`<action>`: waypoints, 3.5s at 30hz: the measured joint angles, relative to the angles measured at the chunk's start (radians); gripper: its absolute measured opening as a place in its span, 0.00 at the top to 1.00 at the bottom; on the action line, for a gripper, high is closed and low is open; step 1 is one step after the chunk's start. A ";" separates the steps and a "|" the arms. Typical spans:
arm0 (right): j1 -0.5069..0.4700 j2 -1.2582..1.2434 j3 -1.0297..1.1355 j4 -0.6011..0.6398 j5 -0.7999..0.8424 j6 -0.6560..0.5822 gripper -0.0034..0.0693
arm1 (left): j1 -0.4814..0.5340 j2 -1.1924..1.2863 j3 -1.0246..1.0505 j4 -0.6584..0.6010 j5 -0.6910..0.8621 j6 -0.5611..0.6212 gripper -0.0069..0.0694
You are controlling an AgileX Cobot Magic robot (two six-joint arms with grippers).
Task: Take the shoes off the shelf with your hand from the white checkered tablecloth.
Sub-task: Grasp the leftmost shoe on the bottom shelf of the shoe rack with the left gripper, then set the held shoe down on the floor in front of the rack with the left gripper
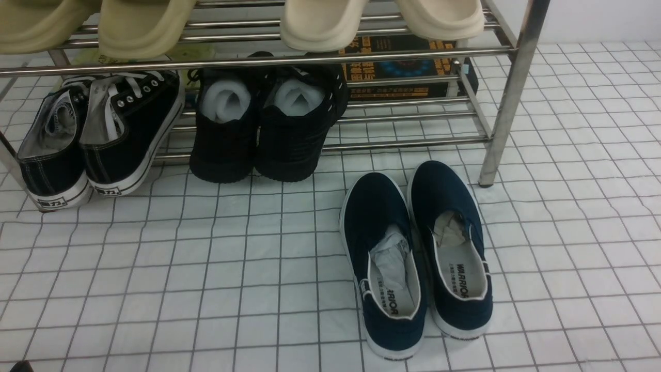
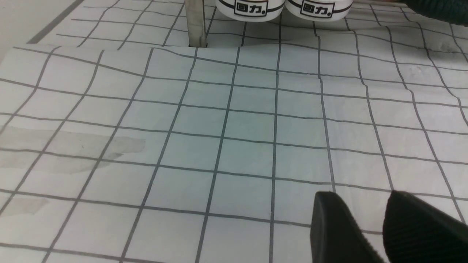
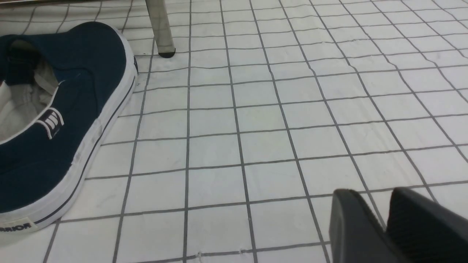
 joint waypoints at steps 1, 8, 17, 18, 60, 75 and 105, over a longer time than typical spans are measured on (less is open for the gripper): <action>0.000 0.000 0.000 0.000 0.000 0.000 0.71 | 0.000 0.000 0.000 -0.043 -0.002 -0.045 0.60; 0.000 0.000 0.000 0.000 0.000 0.000 0.69 | 0.000 0.000 0.004 -0.506 -0.001 -0.451 0.60; 0.000 0.000 0.000 0.000 0.000 0.000 0.68 | 0.000 0.000 0.006 -0.606 -0.140 -0.577 0.64; 0.000 0.000 0.000 0.000 0.000 0.000 0.68 | 0.000 0.000 0.004 -0.604 -0.155 -0.575 0.64; 0.000 0.000 0.000 0.000 0.000 0.000 0.63 | 0.359 1.550 -1.291 -0.499 0.409 0.066 0.68; 0.000 0.000 0.000 0.000 0.000 0.000 0.62 | 0.345 1.750 -1.291 -0.500 0.263 0.070 0.27; 0.000 0.000 0.000 0.000 0.000 0.000 0.62 | 0.345 1.568 -1.284 -0.280 0.506 0.103 0.88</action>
